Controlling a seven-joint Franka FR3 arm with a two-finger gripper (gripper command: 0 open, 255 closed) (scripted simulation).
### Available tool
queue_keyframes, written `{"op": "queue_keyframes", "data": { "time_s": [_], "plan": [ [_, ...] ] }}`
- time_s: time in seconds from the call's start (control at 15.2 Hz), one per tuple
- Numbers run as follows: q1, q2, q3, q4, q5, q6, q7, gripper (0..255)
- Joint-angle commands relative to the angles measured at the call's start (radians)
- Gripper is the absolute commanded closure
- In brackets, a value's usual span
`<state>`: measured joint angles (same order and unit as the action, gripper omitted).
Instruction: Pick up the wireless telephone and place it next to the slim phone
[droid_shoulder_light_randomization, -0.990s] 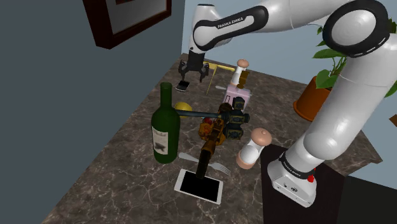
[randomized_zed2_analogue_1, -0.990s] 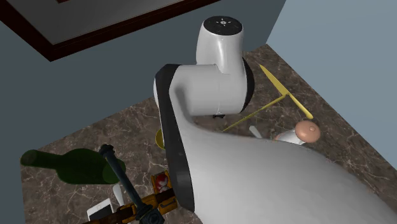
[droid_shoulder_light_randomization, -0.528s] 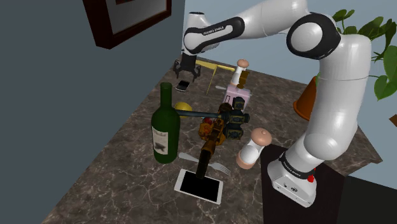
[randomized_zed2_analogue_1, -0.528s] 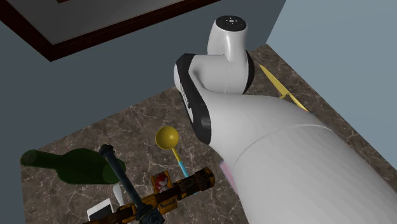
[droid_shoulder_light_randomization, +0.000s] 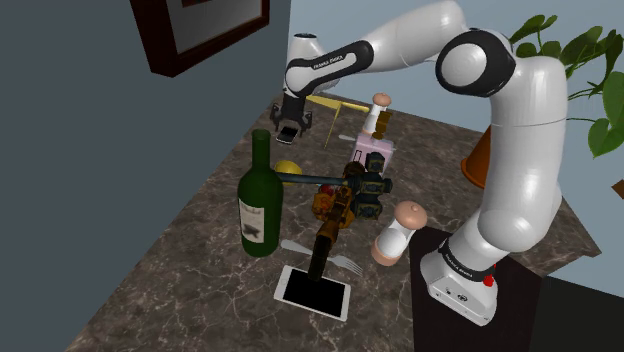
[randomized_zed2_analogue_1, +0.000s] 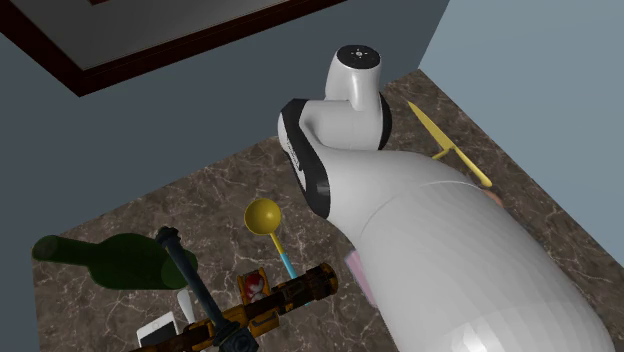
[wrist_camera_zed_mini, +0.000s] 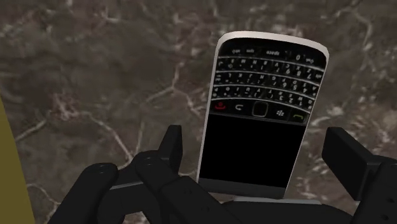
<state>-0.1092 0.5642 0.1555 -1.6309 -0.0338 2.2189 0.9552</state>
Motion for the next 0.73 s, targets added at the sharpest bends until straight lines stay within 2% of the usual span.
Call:
{"op": "queue_keyframes", "data": {
  "time_s": [0.0, 0.46, 0.53, 0.66],
  "plan": [
    [0.001, 0.006, -0.001, 0.0, -0.001, 0.007, 0.0, 0],
    [0.001, 0.006, -0.001, 0.0, -0.001, 0.007, 0.0, 0],
    [0.001, 0.006, -0.001, 0.0, -0.001, 0.007, 0.0, 255],
    [0.001, 0.007, -0.001, 0.001, -0.001, 0.006, 0.0, 255]
  ]
}}
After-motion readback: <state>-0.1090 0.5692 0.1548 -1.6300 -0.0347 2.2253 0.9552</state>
